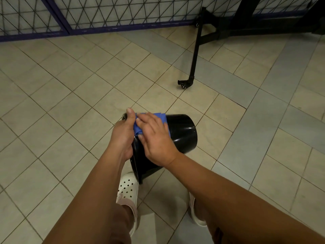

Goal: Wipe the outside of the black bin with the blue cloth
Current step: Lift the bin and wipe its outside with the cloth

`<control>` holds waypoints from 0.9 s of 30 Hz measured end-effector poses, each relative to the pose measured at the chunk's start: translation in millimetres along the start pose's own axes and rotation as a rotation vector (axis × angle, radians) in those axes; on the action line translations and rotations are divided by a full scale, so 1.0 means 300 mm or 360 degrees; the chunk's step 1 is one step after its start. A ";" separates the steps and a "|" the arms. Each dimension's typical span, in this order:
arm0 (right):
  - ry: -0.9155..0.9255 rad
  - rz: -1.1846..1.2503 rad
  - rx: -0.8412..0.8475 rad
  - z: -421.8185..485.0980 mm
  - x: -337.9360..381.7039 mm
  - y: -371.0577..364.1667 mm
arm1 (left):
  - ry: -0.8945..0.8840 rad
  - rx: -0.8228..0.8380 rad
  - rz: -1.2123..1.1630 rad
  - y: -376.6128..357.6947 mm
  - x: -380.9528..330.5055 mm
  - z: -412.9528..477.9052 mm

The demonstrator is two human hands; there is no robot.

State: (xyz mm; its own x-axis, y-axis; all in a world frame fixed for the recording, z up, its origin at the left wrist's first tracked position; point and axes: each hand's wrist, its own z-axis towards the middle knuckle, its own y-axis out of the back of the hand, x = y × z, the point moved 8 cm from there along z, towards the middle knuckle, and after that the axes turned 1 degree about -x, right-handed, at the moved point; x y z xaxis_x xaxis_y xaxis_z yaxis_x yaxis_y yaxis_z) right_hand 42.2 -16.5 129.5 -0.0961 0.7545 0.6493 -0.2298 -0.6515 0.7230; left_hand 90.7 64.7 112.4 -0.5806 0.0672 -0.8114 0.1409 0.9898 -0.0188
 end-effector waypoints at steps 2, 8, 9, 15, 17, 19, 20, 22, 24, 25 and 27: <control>-0.0091 0.0028 -0.0070 0.026 -0.045 0.032 | -0.0095 0.0014 0.0034 -0.008 -0.022 -0.005; -0.0793 0.0094 -0.0411 -0.031 -0.283 0.068 | -0.0150 -0.0185 -0.0129 0.032 -0.037 -0.023; -0.0860 0.0092 -0.0436 -0.047 -0.284 0.061 | -0.0128 -0.0207 -0.0155 0.037 -0.034 -0.020; -0.0403 0.0044 -0.0233 -0.058 -0.031 -0.022 | 0.0129 -0.0281 -0.0317 0.053 0.015 0.007; -0.0184 -0.0054 -0.0206 -0.053 0.012 -0.022 | 0.0145 -0.0208 -0.0293 0.042 0.019 0.003; -0.0125 -0.0107 -0.0173 -0.028 -0.009 0.004 | 0.0127 -0.0148 -0.0256 0.034 0.012 -0.003; -0.0181 -0.0101 -0.0177 -0.012 -0.041 0.025 | 0.0099 -0.0130 -0.0219 0.032 0.003 -0.006; -0.0434 -0.0053 -0.0228 0.003 -0.145 0.066 | 0.0047 -0.0126 -0.0170 0.034 -0.011 -0.010; -0.0725 -0.0019 -0.0318 -0.020 -0.249 0.086 | 0.0036 -0.0161 -0.0148 0.043 -0.016 -0.014; -0.0854 -0.0003 -0.0356 -0.041 -0.286 0.086 | 0.0043 -0.0178 -0.0138 0.046 -0.017 -0.017; -0.1062 0.0013 -0.0389 -0.076 -0.315 0.064 | 0.0047 -0.0185 -0.0115 0.044 -0.018 -0.020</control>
State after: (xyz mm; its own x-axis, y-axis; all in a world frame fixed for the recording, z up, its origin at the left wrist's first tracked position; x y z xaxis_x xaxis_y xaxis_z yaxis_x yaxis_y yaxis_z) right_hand 24.8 -98.4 76.6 0.4971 0.4886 0.7171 -0.4501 -0.5614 0.6945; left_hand 90.9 78.3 120.0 -0.6095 -0.0026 -0.7928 0.0053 1.0000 -0.0074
